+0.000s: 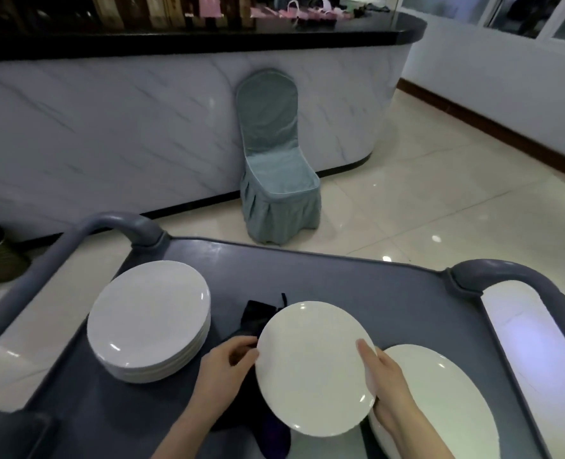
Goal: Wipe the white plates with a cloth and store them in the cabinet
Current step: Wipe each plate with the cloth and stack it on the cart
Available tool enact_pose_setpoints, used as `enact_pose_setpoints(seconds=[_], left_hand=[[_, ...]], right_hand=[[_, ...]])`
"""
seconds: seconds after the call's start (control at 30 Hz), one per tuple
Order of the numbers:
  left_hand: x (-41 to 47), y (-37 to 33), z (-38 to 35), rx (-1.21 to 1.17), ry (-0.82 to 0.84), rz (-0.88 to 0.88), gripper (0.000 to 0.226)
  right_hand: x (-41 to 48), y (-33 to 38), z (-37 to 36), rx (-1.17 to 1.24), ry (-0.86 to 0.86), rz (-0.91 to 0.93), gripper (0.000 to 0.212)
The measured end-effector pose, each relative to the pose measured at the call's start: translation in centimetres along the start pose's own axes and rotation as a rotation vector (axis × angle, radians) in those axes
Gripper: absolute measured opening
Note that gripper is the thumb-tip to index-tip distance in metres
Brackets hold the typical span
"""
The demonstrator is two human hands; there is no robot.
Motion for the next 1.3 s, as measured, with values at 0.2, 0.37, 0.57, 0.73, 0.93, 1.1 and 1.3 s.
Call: enact_pose_setpoints(seconds=[0.2,0.37,0.57,0.73,0.93,1.1,1.3], left_hand=[[-0.1,3.1,1.6,0.242,-0.087,-0.043,0.049],[0.4,3.6,1.3,0.362,-0.098,-0.022,0.049],[1.0,0.4,2.1,0.534,-0.118,-0.109,0.013],[2.1,-6.1,2.9,0.156,-0.087,-0.148,0.026],[-2.4,-11.2,-3.3,-0.002,0.571,-0.236,0.024],[-1.4,-9.1,-2.4,0.439,0.223,-0.681,0.028],[-2.4,-6.1,-1.7,0.595,0.213,-0.693,0.018]], right_hand=[[0.2,0.0,-0.6,0.023,-0.076,-0.05,0.031],[-0.2,0.2,-0.7,0.058,-0.072,-0.067,0.035],[-1.1,-0.1,0.1,0.065,-0.12,-0.08,0.037],[-1.4,-0.3,0.3,0.058,-0.164,-0.065,0.037],[-2.4,-0.1,-2.3,0.255,-0.142,-0.147,0.037],[-2.8,1.1,-1.9,0.343,-0.17,-0.14,0.033],[-2.6,1.7,-0.9,0.427,-0.202,-0.161,0.035]])
Point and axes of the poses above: each hand's wrist, its own x-axis towards the middle knuckle, its own z-axis out of the back of the hand, y = z × x, the point moved 5 cm from there along x, towards the middle knuckle, and after that the axes turned 8 degrees about -y, right-handed, at the moved point
